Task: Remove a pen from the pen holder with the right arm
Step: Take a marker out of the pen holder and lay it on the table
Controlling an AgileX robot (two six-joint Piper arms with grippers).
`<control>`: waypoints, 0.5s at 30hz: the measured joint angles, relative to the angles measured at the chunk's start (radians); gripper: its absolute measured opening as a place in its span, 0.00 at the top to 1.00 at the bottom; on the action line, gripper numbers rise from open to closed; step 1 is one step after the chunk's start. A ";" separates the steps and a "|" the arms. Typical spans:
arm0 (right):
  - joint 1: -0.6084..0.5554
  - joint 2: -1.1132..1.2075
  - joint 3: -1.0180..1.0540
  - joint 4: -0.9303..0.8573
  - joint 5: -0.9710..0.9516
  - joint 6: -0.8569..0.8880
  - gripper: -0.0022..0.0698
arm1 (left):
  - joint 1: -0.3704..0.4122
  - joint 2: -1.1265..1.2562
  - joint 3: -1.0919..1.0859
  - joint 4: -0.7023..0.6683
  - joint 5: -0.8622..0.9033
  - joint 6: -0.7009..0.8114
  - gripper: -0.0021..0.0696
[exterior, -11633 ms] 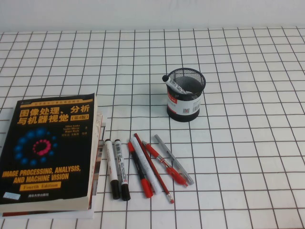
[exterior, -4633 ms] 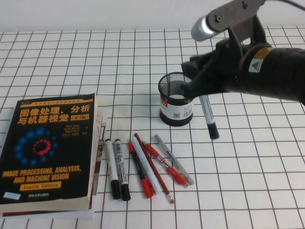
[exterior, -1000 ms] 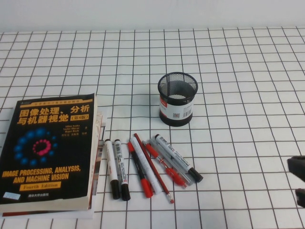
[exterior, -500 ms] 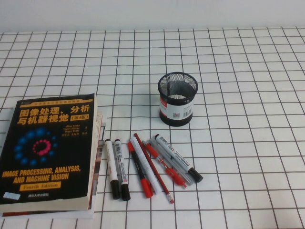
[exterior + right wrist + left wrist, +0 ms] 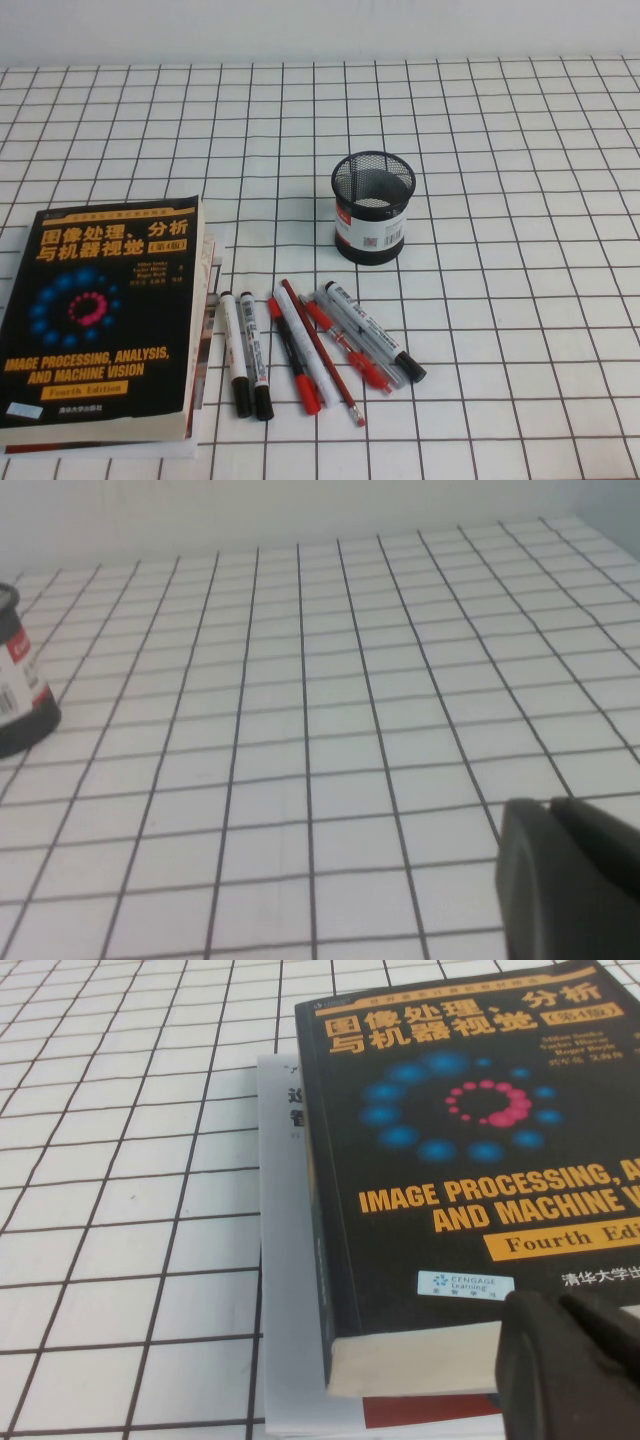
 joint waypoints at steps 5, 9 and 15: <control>0.000 0.000 0.001 -0.056 0.077 -0.003 0.99 | 0.000 0.000 0.000 0.000 0.000 0.000 0.98; 0.000 0.000 0.002 -0.063 0.084 -0.003 0.99 | 0.000 0.000 0.000 0.000 0.000 0.000 0.98; 0.000 0.000 0.002 -0.065 0.088 -0.003 0.99 | 0.000 0.000 0.000 0.000 0.000 0.000 0.98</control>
